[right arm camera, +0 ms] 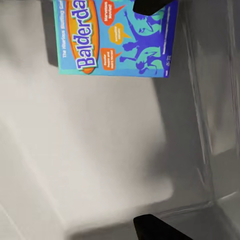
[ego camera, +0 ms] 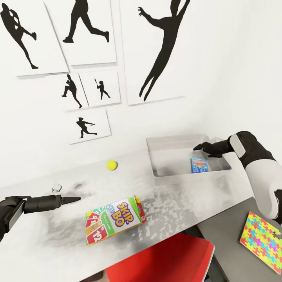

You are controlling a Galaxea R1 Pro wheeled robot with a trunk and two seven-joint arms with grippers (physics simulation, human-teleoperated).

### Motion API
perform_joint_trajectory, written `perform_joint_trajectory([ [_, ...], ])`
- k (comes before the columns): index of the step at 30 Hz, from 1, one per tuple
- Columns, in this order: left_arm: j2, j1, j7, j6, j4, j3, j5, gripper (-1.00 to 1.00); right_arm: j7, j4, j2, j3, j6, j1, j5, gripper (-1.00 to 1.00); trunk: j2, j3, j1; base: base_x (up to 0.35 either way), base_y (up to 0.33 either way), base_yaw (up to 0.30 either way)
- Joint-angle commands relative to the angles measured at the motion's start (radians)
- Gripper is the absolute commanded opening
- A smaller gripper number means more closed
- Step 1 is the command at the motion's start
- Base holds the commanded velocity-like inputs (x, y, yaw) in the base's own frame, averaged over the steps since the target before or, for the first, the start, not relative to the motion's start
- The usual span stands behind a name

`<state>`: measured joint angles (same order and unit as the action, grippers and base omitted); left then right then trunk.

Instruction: Put all the toys in the child's room - the three board games (two on the bed and one on the table), the two jigsaw puzzles on the table, and the tennis ball on the table - inside the toy box on the table in the child's room.

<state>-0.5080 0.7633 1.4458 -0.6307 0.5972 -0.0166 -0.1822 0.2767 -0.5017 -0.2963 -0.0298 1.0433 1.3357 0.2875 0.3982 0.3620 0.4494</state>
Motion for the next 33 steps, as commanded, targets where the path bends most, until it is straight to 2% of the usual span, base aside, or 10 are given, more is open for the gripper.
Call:
perform_joint_trajectory([
  [1,-0.001,0.001,0.002,-0.011,0.0,-0.002,-0.003,1.0,0.007,-0.004,0.001,-0.004,0.004,0.001,-0.006,1.0,0.002,0.002,0.001,0.0,0.0,0.0],
  [14,-0.001,0.001,0.002,-0.011,0.0,-0.002,-0.003,1.0,0.01,-0.014,0.004,-0.005,0.004,-0.002,0.007,1.0,0.002,-0.001,0.001,0.0,0.0,0.0],
  [21,-0.002,0.001,0.005,-0.011,0.001,-0.002,-0.003,1.0,0.01,-0.076,0.004,0.0,0.004,-0.008,0.091,1.0,0.002,-0.012,0.001,-0.08,0.0,0.0],
  [24,-0.003,0.001,0.006,-0.011,0.001,-0.002,-0.003,1.0,0.011,-0.138,0.005,0.004,0.004,-0.031,0.137,1.0,0.002,-0.016,0.001,-0.088,0.0,0.0],
  [33,-0.003,0.001,0.008,-0.011,0.0,-0.002,-0.003,1.0,0.011,-0.24,0.006,0.005,0.004,-0.092,0.199,1.0,0.002,-0.031,0.001,-0.02,0.0,0.0],
])
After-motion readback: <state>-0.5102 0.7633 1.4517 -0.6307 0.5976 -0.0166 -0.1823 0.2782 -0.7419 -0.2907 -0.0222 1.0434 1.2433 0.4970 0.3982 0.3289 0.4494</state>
